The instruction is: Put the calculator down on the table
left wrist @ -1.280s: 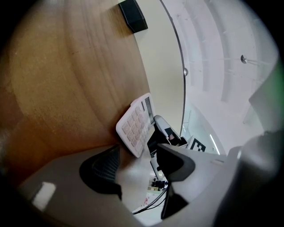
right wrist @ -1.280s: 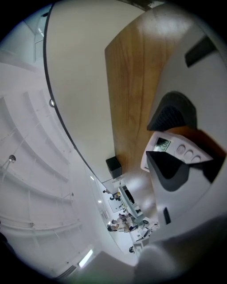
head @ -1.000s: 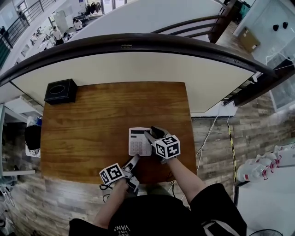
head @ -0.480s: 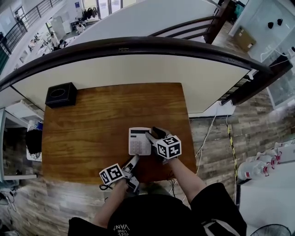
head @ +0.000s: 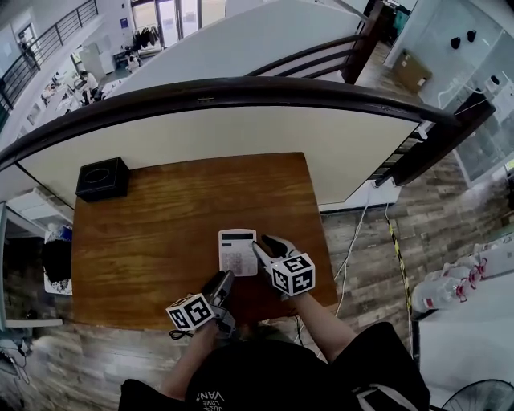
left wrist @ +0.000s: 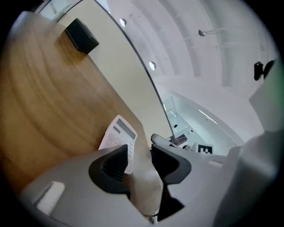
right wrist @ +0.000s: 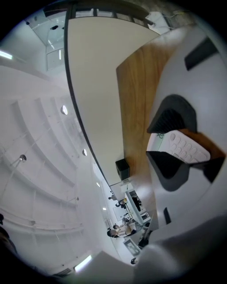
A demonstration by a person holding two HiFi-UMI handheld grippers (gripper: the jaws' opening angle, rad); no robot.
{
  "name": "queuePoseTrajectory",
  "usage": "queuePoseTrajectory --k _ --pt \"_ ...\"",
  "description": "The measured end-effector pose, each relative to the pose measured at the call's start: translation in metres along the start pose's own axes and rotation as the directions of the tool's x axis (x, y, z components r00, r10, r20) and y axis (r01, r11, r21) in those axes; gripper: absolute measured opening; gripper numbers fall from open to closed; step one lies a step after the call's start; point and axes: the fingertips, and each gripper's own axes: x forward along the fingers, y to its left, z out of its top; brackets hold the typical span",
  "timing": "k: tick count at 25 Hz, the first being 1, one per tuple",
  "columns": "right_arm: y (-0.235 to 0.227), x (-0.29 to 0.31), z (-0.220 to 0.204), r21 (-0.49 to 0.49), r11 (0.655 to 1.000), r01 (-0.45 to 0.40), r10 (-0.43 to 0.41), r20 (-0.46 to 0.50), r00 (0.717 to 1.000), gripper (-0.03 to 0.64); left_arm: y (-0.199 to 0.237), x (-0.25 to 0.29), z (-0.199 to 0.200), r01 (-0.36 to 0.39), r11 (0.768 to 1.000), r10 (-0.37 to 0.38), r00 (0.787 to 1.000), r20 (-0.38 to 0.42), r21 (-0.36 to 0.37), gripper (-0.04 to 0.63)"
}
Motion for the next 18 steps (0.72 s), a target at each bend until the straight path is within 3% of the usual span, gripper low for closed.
queuePoseTrajectory --k 5,12,18 --pt "0.017 -0.021 0.013 -0.025 1.000 0.003 -0.002 0.052 0.999 0.069 -0.023 -0.005 0.030 0.037 0.986 -0.047 0.997 0.055 0.163 0.062" --pt "0.032 -0.057 0.039 -0.021 0.999 -0.027 0.030 0.135 0.990 0.043 -0.055 -0.011 0.051 0.063 0.939 -0.090 0.994 0.064 0.338 0.012" --pt "0.040 -0.075 0.057 -0.016 1.000 -0.020 0.022 0.166 0.986 0.038 -0.073 -0.022 0.062 0.094 0.898 -0.131 0.990 0.058 0.430 0.011"
